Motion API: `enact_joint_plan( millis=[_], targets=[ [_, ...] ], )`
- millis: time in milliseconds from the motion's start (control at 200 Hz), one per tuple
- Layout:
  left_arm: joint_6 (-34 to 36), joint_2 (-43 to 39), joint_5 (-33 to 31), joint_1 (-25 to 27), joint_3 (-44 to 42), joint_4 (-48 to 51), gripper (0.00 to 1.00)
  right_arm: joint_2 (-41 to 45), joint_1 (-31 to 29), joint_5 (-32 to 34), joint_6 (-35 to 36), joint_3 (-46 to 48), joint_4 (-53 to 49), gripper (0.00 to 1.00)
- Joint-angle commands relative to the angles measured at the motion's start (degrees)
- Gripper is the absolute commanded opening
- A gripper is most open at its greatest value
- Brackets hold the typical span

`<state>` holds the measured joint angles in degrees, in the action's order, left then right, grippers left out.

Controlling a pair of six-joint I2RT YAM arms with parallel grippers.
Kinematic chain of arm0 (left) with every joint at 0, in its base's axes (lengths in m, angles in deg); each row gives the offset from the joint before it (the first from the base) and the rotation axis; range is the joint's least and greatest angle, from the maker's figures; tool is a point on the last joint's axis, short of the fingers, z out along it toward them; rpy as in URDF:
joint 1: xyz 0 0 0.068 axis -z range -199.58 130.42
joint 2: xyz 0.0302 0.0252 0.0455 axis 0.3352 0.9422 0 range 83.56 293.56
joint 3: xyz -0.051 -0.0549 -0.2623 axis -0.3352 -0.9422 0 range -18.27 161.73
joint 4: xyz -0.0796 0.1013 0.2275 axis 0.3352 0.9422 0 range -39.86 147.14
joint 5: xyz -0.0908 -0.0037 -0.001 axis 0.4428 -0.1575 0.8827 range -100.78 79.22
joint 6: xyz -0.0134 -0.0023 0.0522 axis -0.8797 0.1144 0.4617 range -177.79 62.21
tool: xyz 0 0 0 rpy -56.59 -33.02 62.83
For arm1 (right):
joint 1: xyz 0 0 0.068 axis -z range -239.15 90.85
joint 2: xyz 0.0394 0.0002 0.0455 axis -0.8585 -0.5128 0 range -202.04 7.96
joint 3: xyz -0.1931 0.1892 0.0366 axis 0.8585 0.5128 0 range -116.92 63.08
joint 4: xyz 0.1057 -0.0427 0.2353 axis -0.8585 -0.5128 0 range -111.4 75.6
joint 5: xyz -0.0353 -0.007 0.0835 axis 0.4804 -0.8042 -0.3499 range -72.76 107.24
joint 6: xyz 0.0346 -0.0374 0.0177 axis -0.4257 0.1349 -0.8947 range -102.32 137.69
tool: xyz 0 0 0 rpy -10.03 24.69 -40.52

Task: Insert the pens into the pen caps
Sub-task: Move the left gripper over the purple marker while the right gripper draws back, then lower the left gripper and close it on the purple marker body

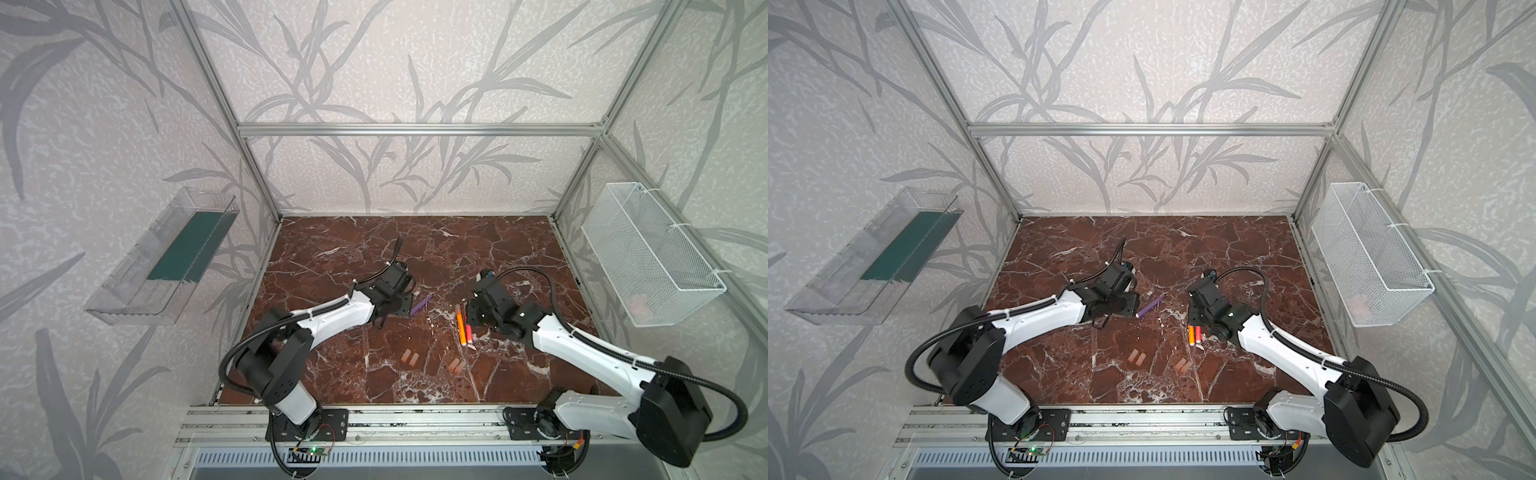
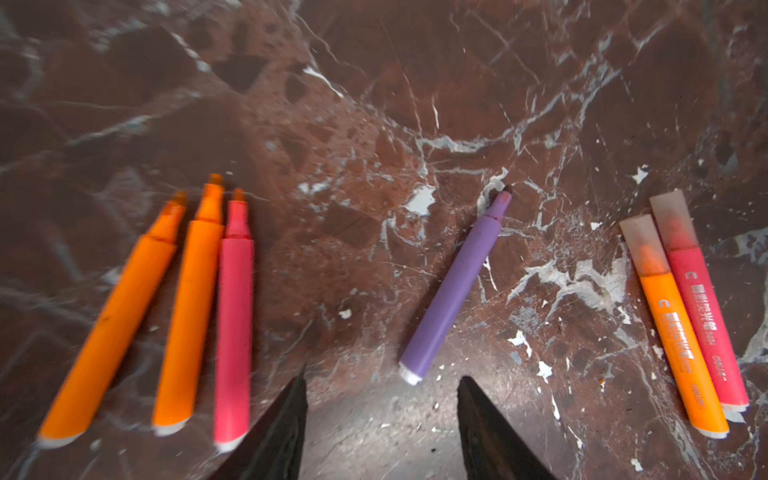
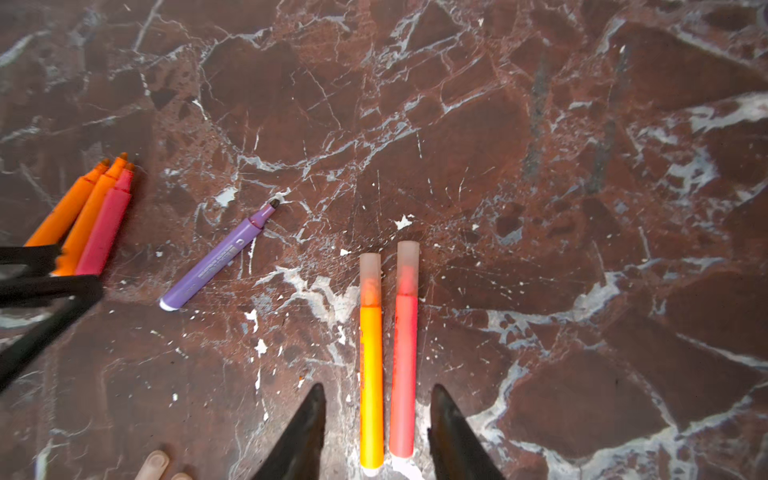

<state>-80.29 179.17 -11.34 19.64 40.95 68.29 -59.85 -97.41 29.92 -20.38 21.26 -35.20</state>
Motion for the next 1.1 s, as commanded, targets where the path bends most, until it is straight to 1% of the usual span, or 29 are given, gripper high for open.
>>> enact_joint_plan(
  millis=[0,120,245,315,455,545,725,805,875,960,1095],
  targets=[
    [1.84,3.82,5.15,0.84,5.11,5.84,0.59,4.14,-0.47,-2.73,-2.74,3.07,6.67,0.43],
    [2.78,7.13,5.29,2.18,7.72,7.78,0.58,7.59,-1.20,-2.67,-3.39,4.58,6.91,0.44],
    [3.76,9.71,2.01,3.98,10.47,10.66,0.58,10.03,-1.64,-2.80,-3.70,5.47,6.53,0.45],
    [4.21,11.31,0.64,4.75,11.96,12.55,0.55,10.95,-1.85,-2.92,-3.93,6.04,6.64,0.45],
    [4.66,14.23,-2.16,6.04,14.78,15.89,0.49,11.98,-2.07,-3.36,-4.38,6.80,6.74,0.45],
    [4.66,15.64,-3.48,6.33,15.91,17.25,0.49,12.43,-2.33,-3.37,-4.58,7.02,6.82,0.45],
    [4.75,17.53,-3.78,6.31,17.40,18.70,0.49,12.36,-2.87,-3.37,-4.80,7.10,7.18,0.46],
    [4.83,17.19,-3.93,6.31,17.29,18.45,0.48,12.01,-3.04,-3.46,-4.81,7.02,7.43,0.46],
    [5.49,15.66,-2.72,6.50,16.20,16.90,0.49,11.74,-3.14,-3.61,-4.85,6.88,7.71,0.46],
    [6.57,13.29,-2.23,7.16,14.98,15.28,0.52,11.69,-3.32,-3.64,-4.86,6.88,7.78,0.46],
    [7.89,9.21,-4.36,7.63,11.87,11.68,0.59,11.74,-3.60,-3.62,-5.00,7.01,8.22,0.46]
  ],
)
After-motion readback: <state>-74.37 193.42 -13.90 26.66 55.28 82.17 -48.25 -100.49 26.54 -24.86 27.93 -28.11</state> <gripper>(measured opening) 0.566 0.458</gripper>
